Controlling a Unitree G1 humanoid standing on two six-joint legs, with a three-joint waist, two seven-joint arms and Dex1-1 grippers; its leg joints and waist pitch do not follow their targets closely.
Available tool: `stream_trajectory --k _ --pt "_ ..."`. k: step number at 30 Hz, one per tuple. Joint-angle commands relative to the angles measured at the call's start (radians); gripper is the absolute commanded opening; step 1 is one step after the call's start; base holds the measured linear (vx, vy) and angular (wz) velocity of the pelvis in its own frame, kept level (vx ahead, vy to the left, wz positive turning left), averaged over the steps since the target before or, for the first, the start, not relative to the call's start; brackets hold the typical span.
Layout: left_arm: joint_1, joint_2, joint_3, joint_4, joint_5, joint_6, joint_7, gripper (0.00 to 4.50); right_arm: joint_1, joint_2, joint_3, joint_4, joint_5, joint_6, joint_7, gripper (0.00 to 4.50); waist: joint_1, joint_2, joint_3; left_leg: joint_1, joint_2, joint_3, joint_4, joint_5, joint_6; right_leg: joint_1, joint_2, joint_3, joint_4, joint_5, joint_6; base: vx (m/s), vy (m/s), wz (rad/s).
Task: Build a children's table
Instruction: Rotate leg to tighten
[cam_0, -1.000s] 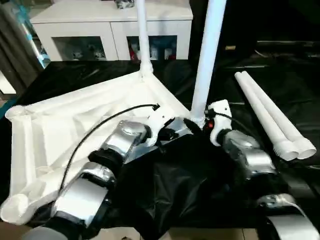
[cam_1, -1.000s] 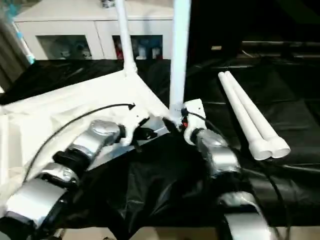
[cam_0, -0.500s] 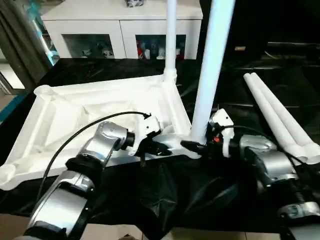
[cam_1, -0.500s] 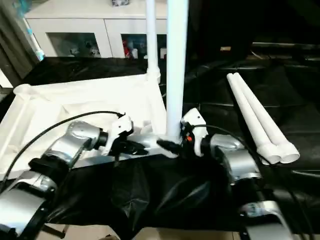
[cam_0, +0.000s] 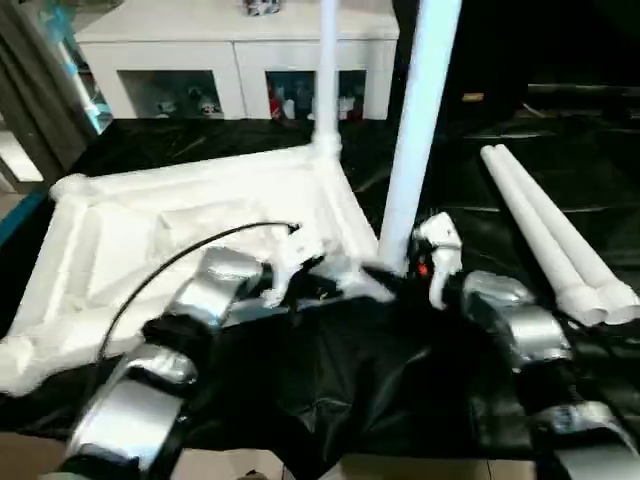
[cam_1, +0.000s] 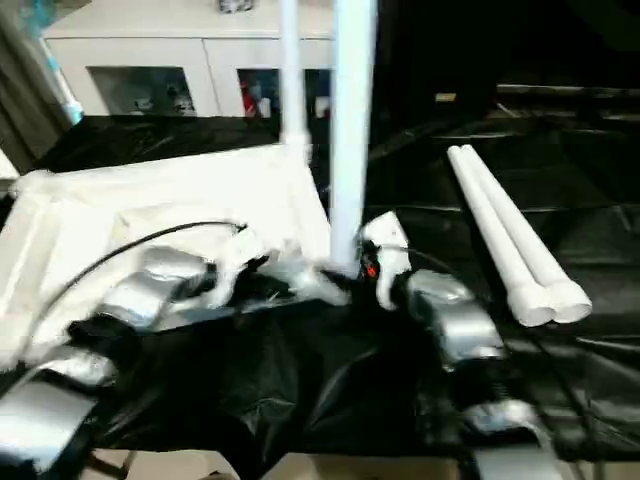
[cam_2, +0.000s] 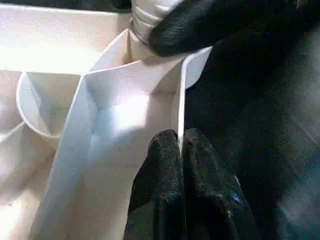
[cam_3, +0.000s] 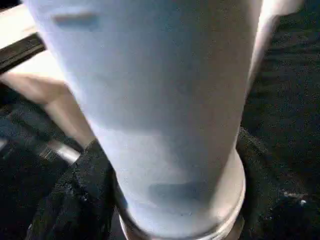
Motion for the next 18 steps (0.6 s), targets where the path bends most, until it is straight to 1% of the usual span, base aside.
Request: stream_trajectory --k 1,2,3,5,7,8,9,11,12,14,15,16,17,18 --pt "-0.041 -0.034 0.041 0.025 0.004 0.014 0.138 0.0 -0.007 0.043 -0.003 0.071 -0.031 0.0 -0.124 2.81 -0.008 -0.014 -0.069 0.009 0.033 -0.013 -0.073 -0.163 0.047 0.052 -0.066 0.041 -0.072 -0.259 -0.209 0.0 0.0 0.0" --pt "-0.055 -0.062 0.046 0.045 0.01 0.025 0.206 0.0 -0.025 0.072 -0.02 0.107 -0.034 -0.004 -0.205 2.8 -0.009 -0.016 -0.07 0.008 0.032 -0.014 -0.073 -0.159 0.048 0.055 -0.066 0.04 -0.073 -0.256 -0.208 0.0 0.0 0.0" --pt "-0.065 -0.079 0.049 0.057 0.013 0.032 0.25 0.0 -0.036 0.092 -0.032 0.13 -0.034 -0.004 -0.259 2.8 -0.015 -0.015 -0.069 0.008 0.03 -0.012 -0.072 -0.155 0.046 0.052 -0.066 0.041 -0.074 -0.247 -0.215 0.0 0.0 0.0" --pt "-0.084 -0.123 0.06 0.08 0.013 0.046 0.335 0.0 -0.068 0.132 -0.057 0.181 -0.029 -0.009 -0.354 2.8 -0.016 -0.015 -0.072 0.007 0.029 -0.012 -0.07 -0.145 0.058 0.056 -0.066 0.041 -0.071 -0.226 -0.216 0.0 0.0 0.0" --pt "-0.098 -0.151 0.066 0.097 0.014 0.049 0.378 0.0 -0.089 0.16 -0.068 0.21 -0.023 -0.016 -0.374 2.8 -0.017 -0.016 -0.073 0.006 0.027 -0.011 -0.069 -0.135 0.066 0.056 -0.064 0.04 -0.071 -0.206 -0.223 0.0 0.0 0.0" --pt "-0.1 -0.156 0.066 0.1 0.015 0.048 0.383 0.0 -0.093 0.167 -0.071 0.213 -0.021 -0.019 -0.373 2.8 -0.016 -0.015 -0.073 0.004 0.027 -0.012 -0.068 -0.134 0.079 0.059 -0.065 0.039 -0.071 -0.194 -0.226 0.0 0.0 0.0" --pt "-0.107 -0.173 0.063 0.108 0.015 0.039 0.382 0.0 -0.103 0.189 -0.076 0.217 -0.011 -0.037 -0.359 3.15 -0.016 -0.017 -0.073 0.004 0.026 -0.01 -0.067 -0.136 0.085 0.059 -0.064 0.039 -0.072 -0.194 -0.226 0.0 0.0 0.0" --pt "-0.109 -0.181 0.062 0.108 0.01 0.026 0.36 0.0 -0.111 0.199 -0.074 0.214 0.0 -0.052 -0.322 3.5 -0.015 -0.016 -0.072 0.003 0.027 -0.011 -0.068 -0.138 0.094 0.06 -0.065 0.038 -0.073 -0.203 -0.222 0.0 0.0 0.0" --pt "-0.106 -0.177 0.059 0.103 0.009 0.017 0.339 0.0 -0.113 0.195 -0.072 0.21 0.004 -0.05 -0.301 3.52 -0.015 -0.016 -0.071 0.003 0.027 -0.012 -0.068 -0.148 0.097 0.06 -0.066 0.037 -0.074 -0.217 -0.22 0.0 0.0 0.0" --pt "-0.096 -0.16 0.05 0.093 0.008 0.01 0.294 0.0 -0.111 0.178 -0.068 0.199 0.005 -0.05 -0.268 3.72 -0.017 -0.017 -0.07 0.001 0.028 -0.013 -0.07 -0.157 0.1 0.061 -0.066 0.036 -0.074 -0.227 -0.218 0.0 0.0 0.0" --pt "-0.093 -0.152 0.046 0.09 0.008 0.007 0.28 0.0 -0.111 0.17 -0.066 0.197 0.005 -0.052 -0.256 3.72 -0.019 -0.016 -0.07 0.001 0.028 -0.014 -0.07 -0.157 0.098 0.062 -0.066 0.036 -0.074 -0.228 -0.217 0.0 0.0 0.0" --pt "-0.09 -0.14 0.039 0.091 0.011 -0.002 0.264 0.0 -0.11 0.157 -0.063 0.193 0.009 -0.053 -0.227 3.85 -0.022 -0.017 -0.071 0.002 0.028 -0.013 -0.069 -0.157 0.099 0.061 -0.065 0.036 -0.074 -0.225 -0.22 0.0 0.0 0.0" --pt "-0.086 -0.125 0.036 0.09 0.011 -0.009 0.246 0.0 -0.103 0.139 -0.055 0.178 0.013 -0.051 -0.184 3.99 -0.023 -0.023 -0.071 0.001 0.027 -0.012 -0.068 -0.153 0.104 0.063 -0.065 0.036 -0.073 -0.218 -0.223 0.0 0.0 0.0" --pt "-0.077 -0.106 0.029 0.081 0.01 -0.025 0.204 0.0 -0.091 0.114 -0.043 0.155 0.013 -0.051 -0.126 3.99 -0.022 -0.021 -0.072 0.001 0.027 -0.013 -0.068 -0.15 0.107 0.063 -0.066 0.036 -0.072 -0.213 -0.226 0.0 0.0 0.0"
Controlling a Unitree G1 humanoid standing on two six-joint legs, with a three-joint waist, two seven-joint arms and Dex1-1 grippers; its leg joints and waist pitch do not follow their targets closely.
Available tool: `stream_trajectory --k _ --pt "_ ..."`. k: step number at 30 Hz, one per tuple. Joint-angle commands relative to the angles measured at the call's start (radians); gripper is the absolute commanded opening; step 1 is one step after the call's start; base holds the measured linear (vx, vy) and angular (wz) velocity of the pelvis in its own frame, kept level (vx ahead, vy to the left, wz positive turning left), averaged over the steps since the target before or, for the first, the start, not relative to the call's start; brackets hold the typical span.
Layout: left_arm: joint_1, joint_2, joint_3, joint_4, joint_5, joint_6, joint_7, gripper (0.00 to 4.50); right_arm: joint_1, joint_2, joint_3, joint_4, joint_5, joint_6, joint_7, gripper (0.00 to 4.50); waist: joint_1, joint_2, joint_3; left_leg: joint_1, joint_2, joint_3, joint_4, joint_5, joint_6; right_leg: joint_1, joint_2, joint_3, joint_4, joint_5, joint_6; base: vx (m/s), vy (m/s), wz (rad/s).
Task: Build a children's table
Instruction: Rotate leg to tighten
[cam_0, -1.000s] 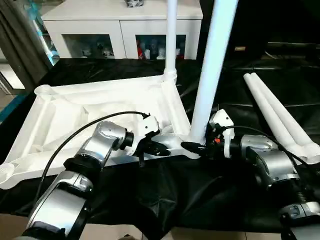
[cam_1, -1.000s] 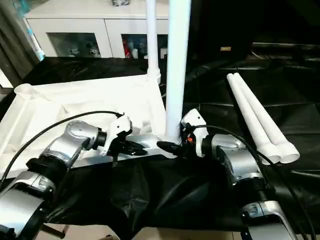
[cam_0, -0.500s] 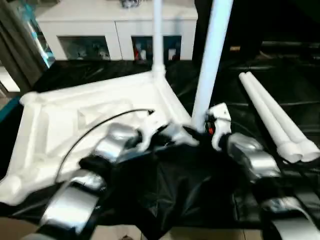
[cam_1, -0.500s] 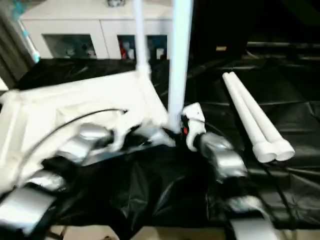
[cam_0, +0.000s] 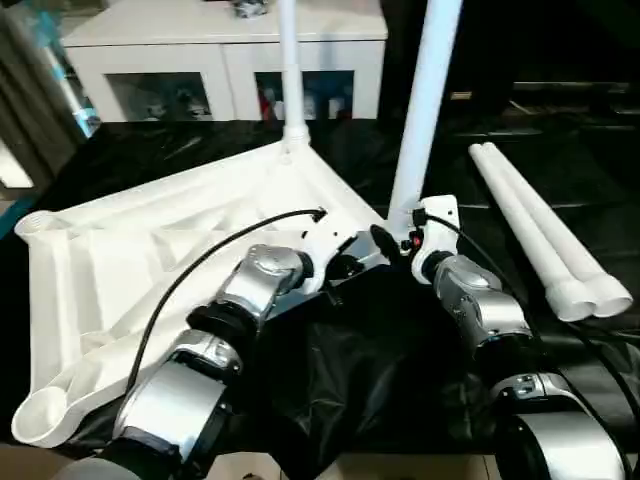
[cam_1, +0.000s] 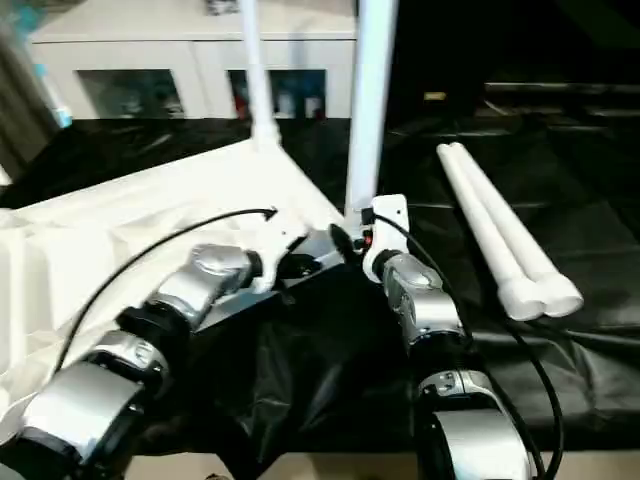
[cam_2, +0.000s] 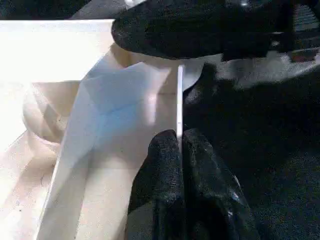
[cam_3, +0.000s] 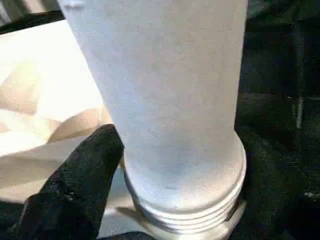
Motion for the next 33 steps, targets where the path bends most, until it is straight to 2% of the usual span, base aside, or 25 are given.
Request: stream_trajectory --k 1,3,5,6,8,11,12,15,17,20,26,28,30,32,33 --pt "0.009 0.016 -0.007 -0.035 -0.016 -0.061 -0.071 0.0 0.03 -0.003 0.068 -0.048 0.023 0.019 0.146 3.99 0.008 -0.021 -0.072 0.0 0.028 -0.011 -0.065 -0.142 0.118 0.066 -0.065 0.037 -0.071 -0.197 -0.228 0.0 0.0 0.0" --pt "0.03 0.049 -0.022 -0.065 -0.023 -0.084 -0.163 0.0 0.052 -0.042 0.087 -0.093 0.03 0.023 0.23 3.99 0.011 -0.02 -0.075 -0.005 0.032 -0.013 -0.064 -0.113 0.134 0.068 -0.065 0.037 -0.062 -0.143 -0.236 0.0 0.0 0.0" --pt "0.051 0.082 -0.035 -0.095 -0.031 -0.095 -0.252 0.0 0.072 -0.081 0.102 -0.137 0.038 0.025 0.311 3.99 0.011 -0.019 -0.078 -0.002 0.035 -0.01 -0.06 -0.086 0.151 0.065 -0.062 0.036 -0.054 -0.076 -0.264 0.0 0.0 0.0" --pt "0.06 0.102 -0.042 -0.11 -0.033 -0.094 -0.292 0.0 0.083 -0.104 0.109 -0.163 0.046 0.031 0.358 3.99 0.016 -0.018 -0.079 -0.002 0.036 -0.011 -0.059 -0.084 0.153 0.067 -0.063 0.035 -0.05 -0.066 -0.267 0.0 0.0 0.0" --pt "0.067 0.123 -0.047 -0.122 -0.034 -0.091 -0.328 0.0 0.093 -0.127 0.115 -0.186 0.051 0.036 0.405 3.99 0.018 -0.016 -0.078 -0.001 0.039 -0.007 -0.058 -0.086 0.162 0.061 -0.063 0.037 -0.049 -0.06 -0.277 0.0 0.0 0.0" --pt "0.08 0.175 -0.055 -0.15 -0.045 -0.094 -0.425 0.0 0.114 -0.197 0.143 -0.24 0.058 0.041 0.529 3.99 0.026 -0.016 -0.075 0.002 0.041 -0.007 -0.06 -0.116 0.147 0.058 -0.064 0.037 -0.054 -0.108 -0.275 0.0 0.0 0.0" --pt "0.085 0.193 -0.058 -0.163 -0.053 -0.088 -0.469 0.0 0.119 -0.222 0.154 -0.256 0.057 0.04 0.567 3.99 0.031 -0.015 -0.074 0.003 0.043 -0.009 -0.063 -0.127 0.132 0.058 -0.065 0.039 -0.054 -0.131 -0.266 0.0 0.0 0.0" --pt "0.095 0.219 -0.062 -0.179 -0.054 -0.068 -0.53 0.0 0.122 -0.254 0.174 -0.271 0.048 0.04 0.621 3.99 0.036 -0.016 -0.072 0.006 0.042 -0.007 -0.064 -0.145 0.11 0.056 -0.065 0.041 -0.057 -0.157 -0.259 0.0 0.0 0.0" --pt "0.097 0.224 -0.062 -0.179 -0.052 -0.068 -0.534 0.0 0.122 -0.258 0.179 -0.273 0.044 0.041 0.629 3.72 0.039 -0.016 -0.072 0.006 0.042 -0.008 -0.064 -0.14 0.104 0.055 -0.066 0.041 -0.057 -0.159 -0.257 0.0 0.0 0.0" --pt "0.094 0.23 -0.06 -0.171 -0.051 -0.072 -0.532 0.0 0.123 -0.264 0.188 -0.278 0.042 0.048 0.642 3.54 0.04 -0.018 -0.073 0.005 0.041 -0.008 -0.064 -0.133 0.101 0.056 -0.065 0.041 -0.055 -0.149 -0.257 0.0 0.0 0.0" --pt "0.085 0.226 -0.05 -0.162 -0.047 -0.069 -0.493 0.0 0.134 -0.256 0.205 -0.29 0.043 0.062 0.651 3.0 0.04 -0.023 -0.074 0.002 0.039 -0.008 -0.062 -0.117 0.108 0.058 -0.065 0.04 -0.055 -0.147 -0.25 0.0 0.0 0.0" --pt "0.065 0.202 -0.032 -0.131 -0.035 -0.051 -0.405 0.0 0.14 -0.238 0.202 -0.283 0.034 0.073 0.605 2.82 0.04 -0.025 -0.075 0.002 0.039 -0.008 -0.061 -0.11 0.108 0.058 -0.064 0.041 -0.054 -0.146 -0.246 0.0 0.0 0.0" --pt "0.032 0.158 -0.004 -0.083 -0.03 -0.029 -0.277 0.0 0.128 -0.192 0.186 -0.218 -0.015 0.058 0.443 2.73 0.038 -0.023 -0.073 0.006 0.038 -0.008 -0.062 -0.121 0.094 0.052 -0.064 0.041 -0.059 -0.172 -0.242 0.0 0.0 0.0" --pt "0.013 0.129 0.007 -0.053 -0.026 -0.018 -0.204 0.0 0.108 -0.159 0.167 -0.155 -0.039 0.064 0.323 2.67 0.031 -0.025 -0.069 0.006 0.033 -0.009 -0.066 -0.146 0.07 0.054 -0.065 0.039 -0.066 -0.237 -0.227 0.0 0.0 0.0" --pt "0.004 0.115 0.015 -0.039 -0.024 -0.011 -0.162 0.0 0.098 -0.143 0.158 -0.129 -0.046 0.068 0.273 2.66 0.03 -0.02 -0.069 0.011 0.033 -0.01 -0.067 -0.161 0.055 0.051 -0.067 0.039 -0.072 -0.279 -0.214 0.0 0.0 0.0"
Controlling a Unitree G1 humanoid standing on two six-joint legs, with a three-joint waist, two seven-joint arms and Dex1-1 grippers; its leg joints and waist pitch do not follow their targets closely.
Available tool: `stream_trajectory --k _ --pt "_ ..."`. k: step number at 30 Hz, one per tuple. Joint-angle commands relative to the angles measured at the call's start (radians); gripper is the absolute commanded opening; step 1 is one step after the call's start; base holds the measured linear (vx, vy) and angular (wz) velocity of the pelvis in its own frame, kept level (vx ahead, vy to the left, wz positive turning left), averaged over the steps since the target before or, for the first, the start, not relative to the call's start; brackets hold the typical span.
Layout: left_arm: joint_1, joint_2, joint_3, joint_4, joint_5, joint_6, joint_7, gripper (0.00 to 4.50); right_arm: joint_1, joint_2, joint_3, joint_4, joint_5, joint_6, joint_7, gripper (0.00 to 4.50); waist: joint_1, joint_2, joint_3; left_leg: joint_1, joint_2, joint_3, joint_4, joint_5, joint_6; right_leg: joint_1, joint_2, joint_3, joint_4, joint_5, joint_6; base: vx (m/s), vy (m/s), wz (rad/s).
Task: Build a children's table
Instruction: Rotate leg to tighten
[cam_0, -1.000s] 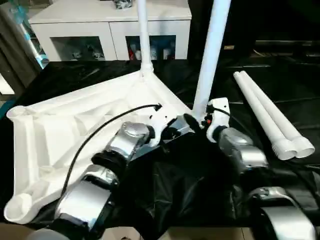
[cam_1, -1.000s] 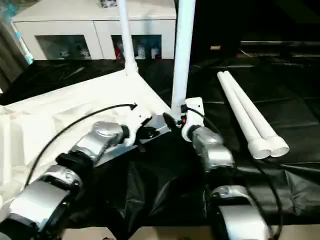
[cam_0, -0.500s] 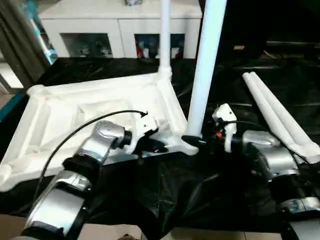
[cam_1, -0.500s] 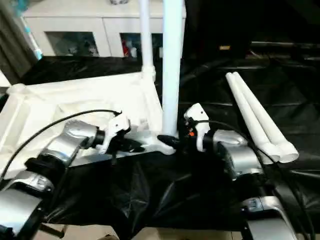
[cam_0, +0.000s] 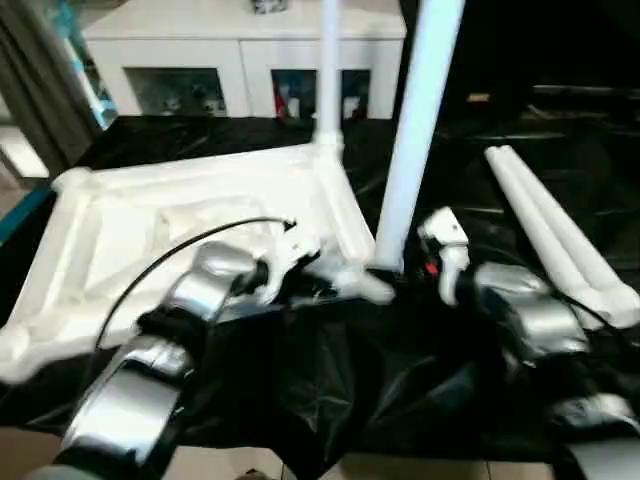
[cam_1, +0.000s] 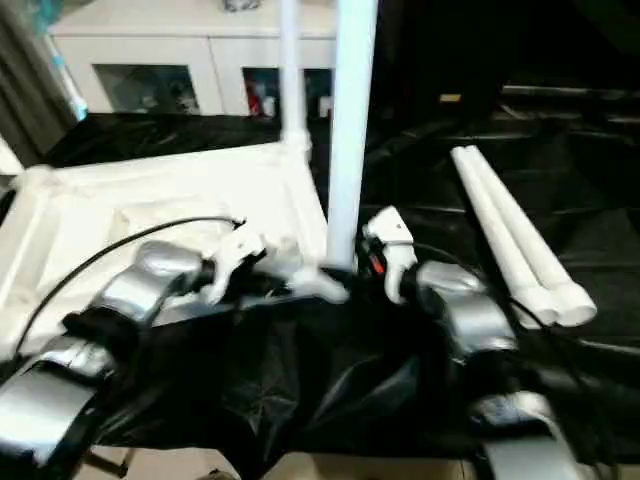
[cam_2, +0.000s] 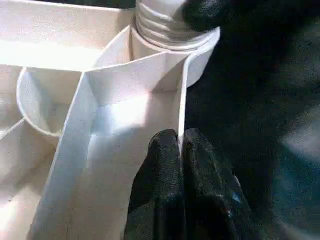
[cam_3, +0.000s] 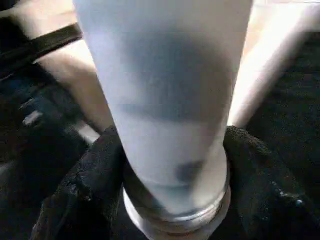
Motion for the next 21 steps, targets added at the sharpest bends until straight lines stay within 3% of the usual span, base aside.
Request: stream_trajectory --k 1,5,10,12,16,17,21 --pt "-0.042 -0.031 0.054 0.025 -0.008 0.024 0.149 0.0 0.001 0.033 0.009 0.079 -0.041 0.028 -0.116 2.66 -0.008 -0.02 -0.069 0.01 0.029 -0.012 -0.071 -0.167 0.053 0.058 -0.066 0.037 -0.077 -0.296 -0.203 0.0 0.0 0.0" --pt "-0.077 -0.123 0.086 0.076 -0.016 0.047 0.338 0.0 -0.046 0.144 -0.071 0.168 0.0 0.048 -0.332 2.65 -0.02 -0.017 -0.071 0.01 0.028 -0.012 -0.071 -0.163 0.055 0.056 -0.064 0.039 -0.076 -0.266 -0.211 0.0 0.0 0.0" --pt "-0.095 -0.177 0.086 0.097 -0.02 0.035 0.368 0.0 -0.075 0.207 -0.075 0.206 -0.004 -0.006 -0.374 2.65 -0.021 -0.016 -0.073 0.006 0.025 -0.012 -0.068 -0.146 0.084 0.061 -0.066 0.037 -0.075 -0.22 -0.218 0.0 0.0 0.0" --pt "-0.096 -0.184 0.076 0.096 -0.013 0.02 0.34 0.0 -0.085 0.228 -0.084 0.211 0.013 -0.021 -0.346 3.34 -0.021 -0.012 -0.072 0.007 0.026 -0.013 -0.069 -0.16 0.089 0.061 -0.066 0.036 -0.078 -0.233 -0.218 0.0 0.0 0.0" --pt "-0.078 -0.153 0.054 0.077 -0.004 0.001 0.261 0.0 -0.078 0.191 -0.058 0.176 -0.004 -0.03 -0.259 3.46 -0.022 -0.012 -0.073 0.006 0.027 -0.015 -0.072 -0.172 0.092 0.064 -0.064 0.035 -0.076 -0.234 -0.217 0.0 0.0 0.0" --pt "-0.077 -0.151 0.053 0.076 -0.003 0.001 0.257 0.0 -0.077 0.189 -0.056 0.174 -0.005 -0.03 -0.253 3.75 -0.026 -0.012 -0.074 0.004 0.029 -0.015 -0.071 -0.155 0.097 0.065 -0.065 0.036 -0.07 -0.192 -0.228 0.0 0.0 0.0" --pt "-0.047 -0.092 0.028 0.042 -0.005 -0.047 0.119 0.0 -0.028 0.094 0.004 0.072 0.018 -0.017 -0.022 3.75 -0.019 -0.014 -0.076 0.002 0.03 -0.011 -0.065 -0.13 0.13 0.071 -0.063 0.035 -0.064 -0.122 -0.248 0.0 0.0 0.0"
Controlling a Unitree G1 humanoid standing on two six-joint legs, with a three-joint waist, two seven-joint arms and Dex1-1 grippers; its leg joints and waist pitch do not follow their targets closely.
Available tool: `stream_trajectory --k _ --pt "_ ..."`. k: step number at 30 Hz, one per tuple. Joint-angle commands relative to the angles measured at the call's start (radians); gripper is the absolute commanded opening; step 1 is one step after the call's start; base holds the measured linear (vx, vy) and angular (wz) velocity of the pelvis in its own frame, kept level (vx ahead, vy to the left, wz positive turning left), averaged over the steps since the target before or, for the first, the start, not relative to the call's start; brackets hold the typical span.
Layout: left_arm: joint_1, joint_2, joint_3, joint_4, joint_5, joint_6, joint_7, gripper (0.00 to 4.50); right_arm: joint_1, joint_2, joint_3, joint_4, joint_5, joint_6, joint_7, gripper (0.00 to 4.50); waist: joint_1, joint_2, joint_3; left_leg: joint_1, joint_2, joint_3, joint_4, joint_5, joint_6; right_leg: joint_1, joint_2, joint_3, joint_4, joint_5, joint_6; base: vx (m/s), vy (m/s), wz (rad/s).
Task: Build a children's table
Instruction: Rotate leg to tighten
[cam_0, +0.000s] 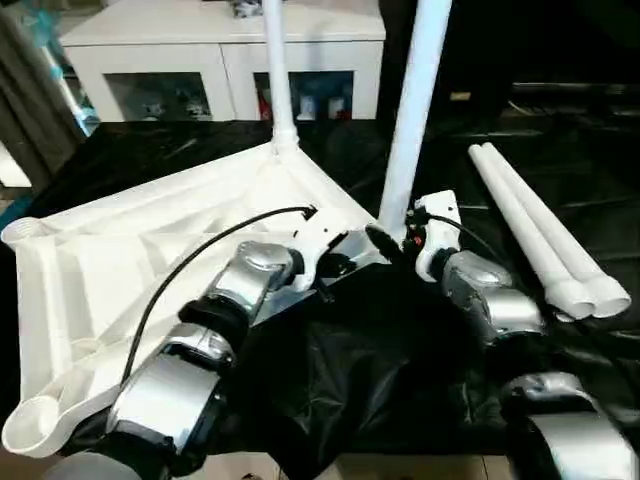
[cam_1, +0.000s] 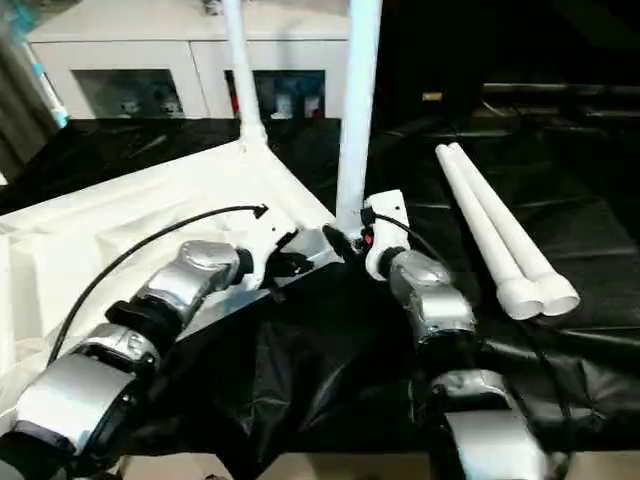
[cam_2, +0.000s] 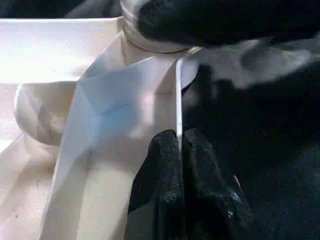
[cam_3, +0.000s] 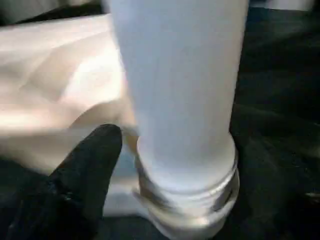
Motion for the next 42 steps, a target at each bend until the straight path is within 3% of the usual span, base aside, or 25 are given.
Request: stream_trajectory --k 1,3,5,7,9,14,21,25,27,28,29,35,36,39,42 --pt "0.008 0.015 -0.016 -0.052 -0.014 -0.054 -0.081 0.0 0.03 -0.008 0.093 -0.049 0.018 0.036 0.175 3.75 0.008 -0.012 -0.074 -0.003 0.031 -0.013 -0.062 -0.127 0.128 0.069 -0.064 0.037 -0.059 -0.111 -0.255 0.0 0.0 0.0" --pt "0.02 0.033 -0.024 -0.067 -0.018 -0.068 -0.132 0.0 0.047 -0.046 0.118 -0.078 0.017 0.045 0.247 3.75 0.014 -0.013 -0.076 -0.002 0.033 -0.012 -0.059 -0.12 0.142 0.07 -0.063 0.035 -0.057 -0.085 -0.266 0.0 0.0 0.0" --pt "0.029 0.043 -0.028 -0.08 -0.025 -0.072 -0.174 0.0 0.055 -0.066 0.127 -0.089 0.013 0.04 0.283 3.75 0.013 -0.01 -0.074 0.001 0.035 -0.011 -0.06 -0.133 0.134 0.064 -0.064 0.034 -0.059 -0.107 -0.27 0.0 0.0 0.0" --pt "0.064 0.099 -0.059 -0.14 -0.041 -0.08 -0.348 0.0 0.062 -0.126 0.124 -0.103 0.009 0.033 0.363 3.75 0.014 -0.01 -0.073 0.003 0.039 -0.013 -0.064 -0.16 0.116 0.064 -0.066 0.036 -0.061 -0.148 -0.269 0.0 0.0 0.0" --pt "0.07 0.112 -0.062 -0.155 -0.05 -0.07 -0.385 0.0 0.063 -0.142 0.125 -0.11 0.012 0.034 0.381 3.75 0.014 -0.009 -0.072 0.003 0.04 -0.011 -0.065 -0.161 0.109 0.062 -0.064 0.038 -0.059 -0.139 -0.277 0.0 0.0 0.0" --pt "0.081 0.145 -0.062 -0.179 -0.054 -0.059 -0.458 0.0 0.074 -0.175 0.133 -0.15 0.025 0.059 0.437 3.61 0.031 -0.007 -0.071 0.01 0.042 -0.01 -0.066 -0.173 0.092 0.058 -0.065 0.041 -0.061 -0.165 -0.265 0.0 0.0 0.0" --pt "0.084 0.155 -0.058 -0.175 -0.046 -0.07 -0.433 0.0 0.09 -0.172 0.141 -0.171 0.033 0.078 0.46 2.98 0.032 -0.009 -0.072 0.006 0.039 -0.01 -0.065 -0.158 0.09 0.06 -0.065 0.04 -0.059 -0.149 -0.261 0.0 0.0 0.0" --pt "0.081 0.133 -0.046 -0.169 -0.04 -0.057 -0.379 0.0 0.103 -0.146 0.123 -0.179 0.044 0.066 0.421 2.79 0.033 -0.01 -0.072 0.008 0.04 -0.011 -0.066 -0.161 0.083 0.058 -0.065 0.04 -0.061 -0.168 -0.253 0.0 0.0 0.0" --pt "0.044 0.074 -0.005 -0.108 -0.024 -0.023 -0.178 0.0 0.086 -0.065 0.047 -0.101 0.045 0.042 0.226 2.77 0.027 -0.014 -0.071 0.006 0.038 -0.011 -0.067 -0.17 0.07 0.055 -0.067 0.04 -0.065 -0.202 -0.245 0.0 0.0 0.0" --pt "0.044 0.074 -0.005 -0.108 -0.024 -0.023 -0.178 0.0 0.086 -0.065 0.047 -0.101 0.045 0.042 0.226 2.76 0.027 -0.014 -0.071 0.006 0.038 -0.011 -0.067 -0.17 0.07 0.055 -0.067 0.04 -0.065 -0.202 -0.245 0.0 0.0 0.0" --pt "0.031 0.055 0.006 -0.087 -0.019 -0.015 -0.113 0.0 0.079 -0.043 0.029 -0.067 0.033 0.021 0.156 2.76 0.024 -0.014 -0.07 0.01 0.034 -0.012 -0.068 -0.184 0.052 0.054 -0.068 0.039 -0.072 -0.258 -0.229 0.0 0.0 0.0" --pt "-0.029 -0.074 0.044 0.003 -0.016 0.049 0.172 0.0 0.042 0.079 -0.055 0.055 0.042 -0.01 -0.142 2.75 0.019 -0.018 -0.073 0.006 0.029 -0.01 -0.064 -0.133 0.066 0.058 -0.066 0.04 -0.069 -0.201 -0.231 0.0 0.0 0.0" --pt "-0.036 -0.094 0.049 0.011 -0.017 0.042 0.206 0.0 0.035 0.096 -0.063 0.07 0.035 -0.019 -0.19 2.75 0.02 -0.014 -0.073 0.006 0.027 -0.011 -0.064 -0.132 0.076 0.058 -0.065 0.039 -0.071 -0.197 -0.227 0.0 0.0 0.0" --pt "-0.044 -0.136 0.05 0.02 -0.023 0.015 0.219 0.0 0.02 0.134 -0.087 0.091 0.037 -0.046 -0.229 2.75 0.02 -0.016 -0.072 0.003 0.025 -0.01 -0.064 -0.139 0.092 0.059 -0.066 0.038 -0.074 -0.212 -0.22 0.0 0.0 0.0" --pt "-0.044 -0.147 0.047 0.021 -0.023 0.006 0.21 0.0 0.016 0.146 -0.096 0.093 0.048 -0.052 -0.226 3.45 0.021 -0.015 -0.072 0.004 0.027 -0.011 -0.065 -0.145 0.098 0.058 -0.066 0.037 -0.076 -0.226 -0.215 0.0 0.0 0.0"
